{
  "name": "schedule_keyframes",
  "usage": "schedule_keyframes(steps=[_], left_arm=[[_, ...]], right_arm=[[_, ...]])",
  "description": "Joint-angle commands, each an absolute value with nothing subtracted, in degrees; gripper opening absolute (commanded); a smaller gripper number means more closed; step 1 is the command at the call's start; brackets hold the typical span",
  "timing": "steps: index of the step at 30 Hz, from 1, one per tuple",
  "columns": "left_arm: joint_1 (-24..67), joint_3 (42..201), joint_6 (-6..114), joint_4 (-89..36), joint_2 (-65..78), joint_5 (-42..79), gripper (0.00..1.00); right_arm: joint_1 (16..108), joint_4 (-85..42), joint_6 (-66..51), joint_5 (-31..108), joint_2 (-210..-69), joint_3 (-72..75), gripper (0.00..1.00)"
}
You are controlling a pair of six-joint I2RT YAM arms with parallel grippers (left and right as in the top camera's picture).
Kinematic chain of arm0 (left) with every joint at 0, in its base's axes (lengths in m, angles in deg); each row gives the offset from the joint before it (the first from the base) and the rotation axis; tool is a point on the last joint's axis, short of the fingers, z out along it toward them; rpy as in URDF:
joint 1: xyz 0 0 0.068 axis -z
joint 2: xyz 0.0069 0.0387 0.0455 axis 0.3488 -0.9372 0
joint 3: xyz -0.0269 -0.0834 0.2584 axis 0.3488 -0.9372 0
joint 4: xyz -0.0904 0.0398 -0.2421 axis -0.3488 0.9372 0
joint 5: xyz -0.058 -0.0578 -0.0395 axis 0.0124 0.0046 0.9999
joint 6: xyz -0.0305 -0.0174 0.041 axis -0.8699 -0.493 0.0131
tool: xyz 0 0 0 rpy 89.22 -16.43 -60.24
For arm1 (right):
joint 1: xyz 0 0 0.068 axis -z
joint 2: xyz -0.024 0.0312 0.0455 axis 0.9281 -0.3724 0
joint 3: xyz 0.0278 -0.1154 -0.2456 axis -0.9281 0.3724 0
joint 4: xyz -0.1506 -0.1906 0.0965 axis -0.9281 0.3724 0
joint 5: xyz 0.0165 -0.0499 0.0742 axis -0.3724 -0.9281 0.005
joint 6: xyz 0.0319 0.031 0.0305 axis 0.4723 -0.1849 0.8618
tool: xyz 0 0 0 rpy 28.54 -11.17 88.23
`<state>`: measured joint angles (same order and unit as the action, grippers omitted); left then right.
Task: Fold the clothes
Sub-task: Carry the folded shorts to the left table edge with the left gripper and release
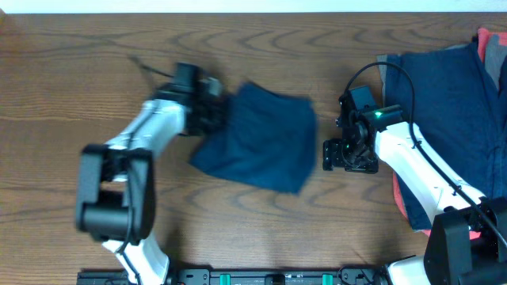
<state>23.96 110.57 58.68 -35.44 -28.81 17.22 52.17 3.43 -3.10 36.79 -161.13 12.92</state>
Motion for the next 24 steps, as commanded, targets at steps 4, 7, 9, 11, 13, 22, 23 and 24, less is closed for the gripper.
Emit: schedule_keyframes(steps=[4, 7, 9, 11, 13, 22, 23, 24], left_arm=[[3.94, 113.04, 49.74, -35.73, -20.52, 8.0, 0.06], [-4.93, 113.02, 43.78, -35.2, -20.3, 8.26, 0.06], [-9.26, 112.95, 42.66, -33.94, -20.52, 8.24, 0.06], [-12.04, 112.47, 42.71, -33.74, -20.68, 8.24, 0.07], [-13.63, 111.84, 42.73, -33.48, -20.72, 8.13, 0.06], [-14.88, 110.94, 42.69, -30.48, -20.7, 8.21, 0.98], [-14.88, 110.94, 42.69, -29.89, -20.7, 8.19, 0.98], [-14.88, 110.94, 42.69, -29.41, -20.68, 8.19, 0.98]], right_arm=[[53.33, 3.63, -1.83, 34.34, -161.28, 12.16, 0.74], [53.61, 3.67, -1.83, 34.32, -161.28, 12.16, 0.74], [53.61, 3.65, -1.83, 34.34, -161.28, 12.16, 0.74], [53.61, 3.6, -1.83, 34.34, -161.28, 12.18, 0.74], [53.61, 3.63, -1.83, 34.34, -161.28, 12.16, 0.74], [53.61, 4.15, -1.85, 34.34, -161.28, 12.16, 0.75], [53.61, 4.15, -1.85, 34.34, -161.28, 12.16, 0.75], [53.61, 4.13, -1.85, 34.34, -161.28, 12.18, 0.76]])
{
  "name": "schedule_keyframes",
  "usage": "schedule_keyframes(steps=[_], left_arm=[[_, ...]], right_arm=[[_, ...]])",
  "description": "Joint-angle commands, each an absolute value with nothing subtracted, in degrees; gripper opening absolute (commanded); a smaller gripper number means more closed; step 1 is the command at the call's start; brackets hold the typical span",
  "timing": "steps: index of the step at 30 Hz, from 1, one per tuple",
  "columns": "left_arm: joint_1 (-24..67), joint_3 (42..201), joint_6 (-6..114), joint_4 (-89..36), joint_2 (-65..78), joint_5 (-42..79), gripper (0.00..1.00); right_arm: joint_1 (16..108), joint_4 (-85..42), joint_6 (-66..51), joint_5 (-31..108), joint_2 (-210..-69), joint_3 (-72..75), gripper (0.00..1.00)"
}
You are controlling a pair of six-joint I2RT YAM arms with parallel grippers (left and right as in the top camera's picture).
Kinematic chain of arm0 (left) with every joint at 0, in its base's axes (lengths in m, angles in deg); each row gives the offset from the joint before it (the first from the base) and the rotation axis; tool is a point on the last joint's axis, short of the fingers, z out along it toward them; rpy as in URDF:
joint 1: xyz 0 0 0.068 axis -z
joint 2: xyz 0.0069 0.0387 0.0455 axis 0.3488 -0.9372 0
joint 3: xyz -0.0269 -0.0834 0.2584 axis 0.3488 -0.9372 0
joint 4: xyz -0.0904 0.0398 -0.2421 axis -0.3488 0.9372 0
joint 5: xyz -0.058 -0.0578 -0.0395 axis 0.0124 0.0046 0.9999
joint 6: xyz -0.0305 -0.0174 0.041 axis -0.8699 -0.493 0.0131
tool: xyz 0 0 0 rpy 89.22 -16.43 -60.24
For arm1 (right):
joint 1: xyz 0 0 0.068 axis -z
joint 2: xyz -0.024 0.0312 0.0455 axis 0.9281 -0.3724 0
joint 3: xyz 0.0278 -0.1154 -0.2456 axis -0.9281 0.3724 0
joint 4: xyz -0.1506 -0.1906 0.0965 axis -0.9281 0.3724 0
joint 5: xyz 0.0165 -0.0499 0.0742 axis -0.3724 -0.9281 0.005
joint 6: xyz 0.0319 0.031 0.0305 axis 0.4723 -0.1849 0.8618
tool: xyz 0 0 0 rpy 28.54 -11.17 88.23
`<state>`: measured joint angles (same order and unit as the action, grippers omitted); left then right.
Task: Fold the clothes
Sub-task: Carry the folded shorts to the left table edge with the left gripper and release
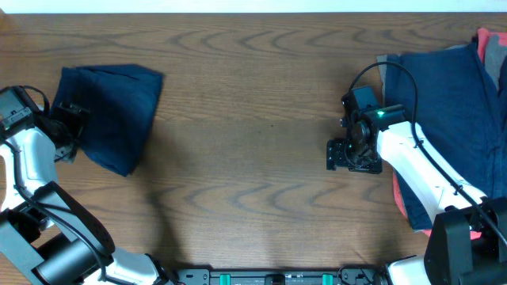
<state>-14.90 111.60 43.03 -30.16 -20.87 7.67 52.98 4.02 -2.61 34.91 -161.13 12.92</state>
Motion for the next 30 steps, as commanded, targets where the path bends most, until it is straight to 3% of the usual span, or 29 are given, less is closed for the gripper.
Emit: schedule_keyframes(steps=[1, 8, 11, 23, 30], left_arm=[[-14.88, 110.94, 42.69, -28.93, -20.68, 8.21, 0.98], [-12.78, 110.94, 46.6, -27.44, -20.65, 8.39, 0.98], [-9.33, 110.94, 49.33, -27.55, -20.65, 8.39, 0.98], [16.07, 110.94, 61.0, -27.34, -20.68, 8.06, 0.98], [26.08, 110.94, 60.94, -7.4, -20.68, 7.91, 0.98]], right_arm=[[53.61, 4.13, -1.85, 34.36, -161.28, 12.16, 0.76], [53.61, 2.84, -1.81, 35.04, -161.3, 12.18, 0.85], [53.59, 1.55, -1.83, 37.24, -161.3, 12.18, 0.99], [53.85, -6.34, -1.83, 41.44, -161.3, 12.18, 0.99], [56.96, 0.33, -2.68, 45.33, -161.3, 12.16, 0.99]])
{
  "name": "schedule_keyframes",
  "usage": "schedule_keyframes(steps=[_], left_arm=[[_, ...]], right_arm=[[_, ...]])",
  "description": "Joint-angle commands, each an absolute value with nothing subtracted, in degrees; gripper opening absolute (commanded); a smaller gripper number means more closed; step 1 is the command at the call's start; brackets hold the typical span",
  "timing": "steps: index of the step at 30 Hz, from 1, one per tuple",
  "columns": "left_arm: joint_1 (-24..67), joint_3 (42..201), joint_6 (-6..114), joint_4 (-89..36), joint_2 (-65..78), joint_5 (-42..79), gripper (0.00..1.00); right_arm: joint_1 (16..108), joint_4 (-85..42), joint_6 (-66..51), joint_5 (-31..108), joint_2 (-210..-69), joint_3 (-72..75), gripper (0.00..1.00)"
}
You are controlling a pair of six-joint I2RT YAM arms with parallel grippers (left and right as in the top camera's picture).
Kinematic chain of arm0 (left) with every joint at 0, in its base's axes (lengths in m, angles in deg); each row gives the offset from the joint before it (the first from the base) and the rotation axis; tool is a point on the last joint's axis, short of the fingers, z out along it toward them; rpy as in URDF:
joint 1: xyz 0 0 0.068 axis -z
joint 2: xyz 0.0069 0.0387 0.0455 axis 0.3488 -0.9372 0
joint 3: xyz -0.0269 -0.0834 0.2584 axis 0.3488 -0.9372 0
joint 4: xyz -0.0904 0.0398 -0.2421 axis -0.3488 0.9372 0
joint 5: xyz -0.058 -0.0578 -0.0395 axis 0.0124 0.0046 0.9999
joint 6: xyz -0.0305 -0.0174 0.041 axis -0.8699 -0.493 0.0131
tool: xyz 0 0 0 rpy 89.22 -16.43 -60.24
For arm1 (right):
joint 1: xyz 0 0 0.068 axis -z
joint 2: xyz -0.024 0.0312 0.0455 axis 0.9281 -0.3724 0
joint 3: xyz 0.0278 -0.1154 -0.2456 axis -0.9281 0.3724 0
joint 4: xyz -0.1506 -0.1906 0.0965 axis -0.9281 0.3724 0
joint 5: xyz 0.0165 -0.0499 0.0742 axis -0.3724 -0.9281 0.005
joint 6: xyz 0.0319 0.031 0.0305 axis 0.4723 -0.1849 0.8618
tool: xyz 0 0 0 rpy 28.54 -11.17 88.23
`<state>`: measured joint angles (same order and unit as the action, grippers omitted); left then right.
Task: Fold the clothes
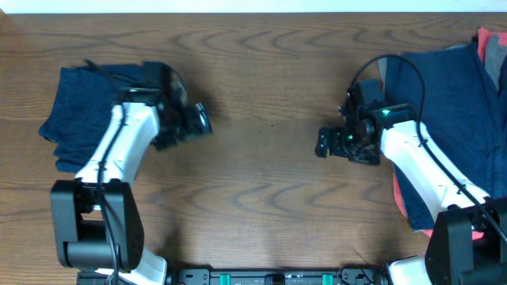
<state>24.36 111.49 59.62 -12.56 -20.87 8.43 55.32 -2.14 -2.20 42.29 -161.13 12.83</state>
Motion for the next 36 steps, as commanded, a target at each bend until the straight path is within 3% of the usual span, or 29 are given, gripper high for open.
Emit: schedule_keyframes(steps=[1, 6, 13, 20, 28, 36], left_arm=[[26.69, 110.94, 60.76, -3.82, -20.68, 7.93, 0.98], [28.73, 110.94, 58.33, 14.39, -20.68, 7.97, 0.98], [32.07, 110.05, 59.25, 23.94, -19.23, 8.13, 0.98], [37.16, 105.85, 56.67, 15.94, -3.93, 6.71, 0.98], [44.86, 96.5, 55.69, -4.8, 30.34, -15.3, 0.98], [45.25, 93.06, 55.6, -8.3, 48.57, -20.77, 0.98]], right_arm=[[57.33, 2.49, -3.38, 46.01, -161.3, 12.18, 0.99], [57.76, 16.09, -3.55, 47.91, -161.28, 12.18, 0.99], [56.98, 25.22, -5.94, 50.38, -159.18, 12.33, 0.99], [54.25, 15.5, 0.21, 43.43, -141.0, 14.54, 0.99], [45.59, -0.72, 4.8, 20.06, -111.6, 24.77, 0.99], [44.58, -5.05, 4.8, 10.99, -98.29, 32.0, 0.99]])
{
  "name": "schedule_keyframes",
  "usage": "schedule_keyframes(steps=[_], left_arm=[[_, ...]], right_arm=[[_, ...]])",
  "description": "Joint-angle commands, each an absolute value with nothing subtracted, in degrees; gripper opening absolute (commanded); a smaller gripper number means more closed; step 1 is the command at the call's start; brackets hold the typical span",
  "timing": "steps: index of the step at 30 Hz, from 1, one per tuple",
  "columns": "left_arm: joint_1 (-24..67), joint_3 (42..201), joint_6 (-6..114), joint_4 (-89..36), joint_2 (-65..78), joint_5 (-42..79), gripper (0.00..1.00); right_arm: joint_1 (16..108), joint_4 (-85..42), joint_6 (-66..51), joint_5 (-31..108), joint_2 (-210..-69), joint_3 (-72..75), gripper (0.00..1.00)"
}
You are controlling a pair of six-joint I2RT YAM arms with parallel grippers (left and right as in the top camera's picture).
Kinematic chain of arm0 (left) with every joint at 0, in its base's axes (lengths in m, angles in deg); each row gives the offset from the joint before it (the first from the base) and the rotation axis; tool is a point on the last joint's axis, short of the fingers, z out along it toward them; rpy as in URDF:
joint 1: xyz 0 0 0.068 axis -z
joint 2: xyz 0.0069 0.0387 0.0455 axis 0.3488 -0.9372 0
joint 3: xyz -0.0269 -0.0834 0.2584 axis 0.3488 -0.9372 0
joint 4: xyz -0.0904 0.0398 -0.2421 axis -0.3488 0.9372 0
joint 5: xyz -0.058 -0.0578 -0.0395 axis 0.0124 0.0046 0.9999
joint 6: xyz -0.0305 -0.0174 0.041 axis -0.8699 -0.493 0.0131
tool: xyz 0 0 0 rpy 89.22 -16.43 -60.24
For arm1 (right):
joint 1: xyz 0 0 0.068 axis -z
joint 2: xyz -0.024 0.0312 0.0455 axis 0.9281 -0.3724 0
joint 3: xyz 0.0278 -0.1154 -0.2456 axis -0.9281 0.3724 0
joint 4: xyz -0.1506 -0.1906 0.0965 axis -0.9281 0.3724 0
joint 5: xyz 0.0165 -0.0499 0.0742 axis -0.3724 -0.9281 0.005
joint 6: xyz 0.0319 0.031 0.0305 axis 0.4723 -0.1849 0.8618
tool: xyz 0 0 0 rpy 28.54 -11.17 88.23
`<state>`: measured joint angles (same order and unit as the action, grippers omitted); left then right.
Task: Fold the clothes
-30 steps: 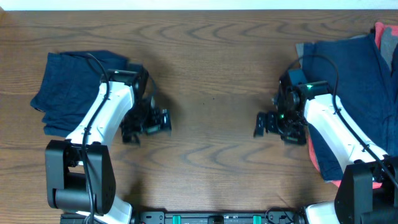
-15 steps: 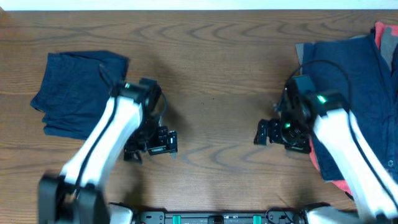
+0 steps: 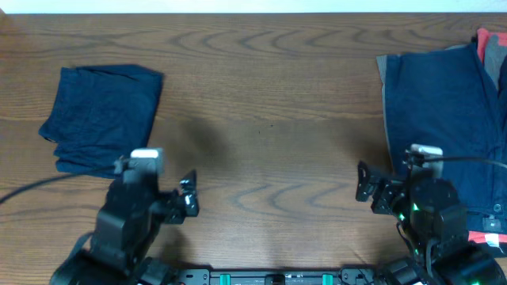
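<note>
A folded dark blue garment [image 3: 103,117] lies flat at the back left of the table, with nothing touching it. At the right edge, a pile of unfolded clothes [image 3: 444,103] is topped by a large dark blue piece. My left gripper [image 3: 190,195] sits low near the front edge, below and to the right of the folded garment. It is open and holds nothing. My right gripper [image 3: 363,184] is near the front edge too, just left of the pile. It is also open and holds nothing.
A grey garment edge [image 3: 381,87] and a red piece [image 3: 485,39] peek out from under the pile. The wooden table [image 3: 269,119] stretches between the folded garment and the pile. Both arm bases stand at the front edge.
Both arms have drawn back from the middle of the table to the front edge. The folded blue garment lies where it was, at the back left.
First my left gripper was at the left edge of the folded blue garment in the table's middle, with the right gripper beside it. Then the garment was at the far left with the left gripper at it. Then it lay released, and now both arms sit at the front.
</note>
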<state>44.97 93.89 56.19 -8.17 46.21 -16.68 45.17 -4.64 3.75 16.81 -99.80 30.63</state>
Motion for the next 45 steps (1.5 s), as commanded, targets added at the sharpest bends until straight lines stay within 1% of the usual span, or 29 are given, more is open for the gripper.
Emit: schedule_keyframes(steps=[1, 26, 28, 31, 35, 37, 45], left_arm=[[45.25, 93.06, 55.6, -8.32, 49.46, -20.77, 0.98], [45.25, 93.06, 55.6, -7.14, 50.91, -20.77, 0.98], [45.25, 93.06, 55.6, -7.14, 50.91, -20.77, 0.98], [45.25, 93.06, 55.6, -7.14, 50.91, -20.77, 0.98], [45.25, 93.06, 55.6, -7.14, 50.91, -20.77, 0.98], [45.25, 93.06, 55.6, -7.14, 50.91, -20.77, 0.98], [45.25, 93.06, 55.6, -7.14, 50.91, -20.77, 0.98]], right_arm=[[44.58, -4.74, 4.82, 11.06, -98.07, 32.09, 0.99], [44.61, -3.45, 4.8, 10.99, -97.81, 32.24, 0.99], [45.74, -3.08, 3.18, 9.9, -97.13, 32.29, 0.99], [49.52, -4.18, 0.16, 11.91, -95.73, 33.01, 0.99], [53.24, -11.5, -14.24, 17.94, -91.89, 36.61, 0.99], [55.05, -15.17, -18.96, 20.24, -89.02, 39.48, 0.99], [59.58, -24.74, -20.32, 20.52, -74.84, 52.7, 0.99]])
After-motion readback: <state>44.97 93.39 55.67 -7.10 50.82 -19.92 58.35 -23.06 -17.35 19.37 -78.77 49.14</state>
